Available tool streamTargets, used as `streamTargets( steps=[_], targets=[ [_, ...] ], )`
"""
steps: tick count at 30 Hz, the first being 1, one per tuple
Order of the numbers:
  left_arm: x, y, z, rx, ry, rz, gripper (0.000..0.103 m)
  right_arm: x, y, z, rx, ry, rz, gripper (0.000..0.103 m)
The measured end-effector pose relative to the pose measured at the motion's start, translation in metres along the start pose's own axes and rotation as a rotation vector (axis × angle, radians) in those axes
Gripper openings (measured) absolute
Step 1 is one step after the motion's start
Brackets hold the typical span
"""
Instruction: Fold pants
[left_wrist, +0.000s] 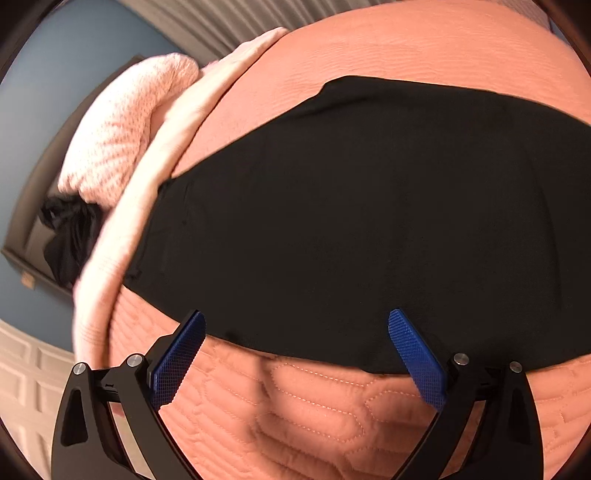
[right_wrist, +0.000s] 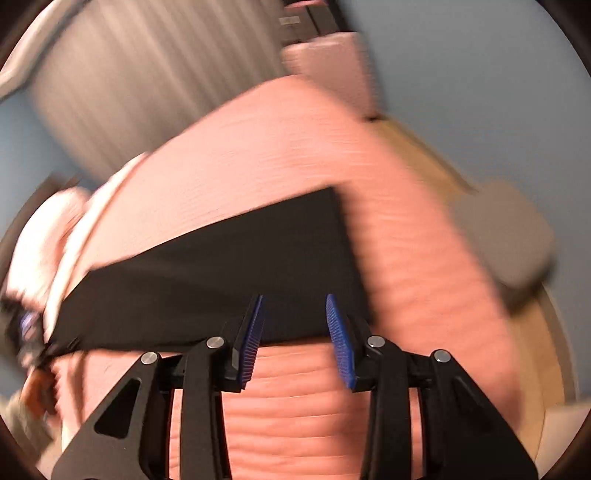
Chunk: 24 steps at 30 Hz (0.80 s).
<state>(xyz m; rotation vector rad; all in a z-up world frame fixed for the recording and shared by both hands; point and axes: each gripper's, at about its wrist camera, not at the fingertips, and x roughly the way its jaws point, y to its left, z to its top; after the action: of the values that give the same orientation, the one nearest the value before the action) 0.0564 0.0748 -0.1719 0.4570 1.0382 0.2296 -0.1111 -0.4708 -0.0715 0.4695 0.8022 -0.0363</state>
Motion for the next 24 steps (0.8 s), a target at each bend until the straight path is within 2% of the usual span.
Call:
streamTargets(
  steps=[2,3,5,9,11,13,15,17,18,19,20,21,22,23,24],
  targets=[
    [0.003,0.007,-0.002,-0.023,0.001,-0.017,0.098,0.028,0.051,-0.007,-0.113,0.079,0.085,0.035],
    [0.006,0.01,-0.003,-0.017,0.005,-0.019,0.098,0.046,0.081,-0.013,-0.196,0.115,0.1,0.035],
    [0.014,0.017,-0.006,0.014,0.026,-0.014,0.098,0.068,0.118,-0.018,-0.271,0.165,0.129,0.035],
    [0.019,0.032,-0.009,0.049,0.043,-0.053,0.098,0.108,0.182,-0.018,-0.324,0.21,0.234,0.035],
    [0.02,0.035,-0.009,0.054,0.038,-0.074,0.098,0.14,0.194,-0.018,-0.316,0.237,0.259,0.034],
    [0.014,0.037,-0.008,0.025,0.022,-0.089,0.098,0.17,0.182,-0.029,-0.295,0.318,0.178,0.033],
    [-0.002,0.044,-0.003,-0.013,-0.034,-0.1,0.097,0.155,0.155,-0.023,-0.171,0.269,0.219,0.031],
    [-0.027,0.046,0.0,-0.018,-0.153,-0.152,0.098,0.132,0.126,-0.016,-0.112,0.191,0.179,0.032],
    [-0.03,0.042,0.002,-0.007,-0.178,-0.149,0.098,0.123,0.102,-0.014,-0.074,0.166,0.142,0.033],
    [-0.026,0.035,0.005,0.028,-0.166,-0.127,0.098,0.12,0.064,-0.015,-0.006,0.194,0.053,0.033],
    [-0.014,0.025,0.007,0.071,-0.134,-0.097,0.098,0.114,0.036,-0.017,0.065,0.202,0.054,0.009],
    [0.005,0.016,0.008,0.114,-0.08,-0.045,0.098,0.101,0.013,-0.016,0.152,0.179,0.066,0.007],
    [0.016,0.013,0.007,0.124,-0.047,-0.02,0.098,0.077,-0.005,-0.011,0.208,0.12,0.007,0.012],
    [0.018,0.015,0.007,0.101,-0.052,-0.031,0.098,0.061,-0.012,-0.004,0.202,0.076,-0.049,0.014],
    [0.014,0.02,0.008,0.062,-0.065,-0.04,0.098,0.051,-0.015,0.004,0.184,0.056,-0.042,0.014]
  ],
)
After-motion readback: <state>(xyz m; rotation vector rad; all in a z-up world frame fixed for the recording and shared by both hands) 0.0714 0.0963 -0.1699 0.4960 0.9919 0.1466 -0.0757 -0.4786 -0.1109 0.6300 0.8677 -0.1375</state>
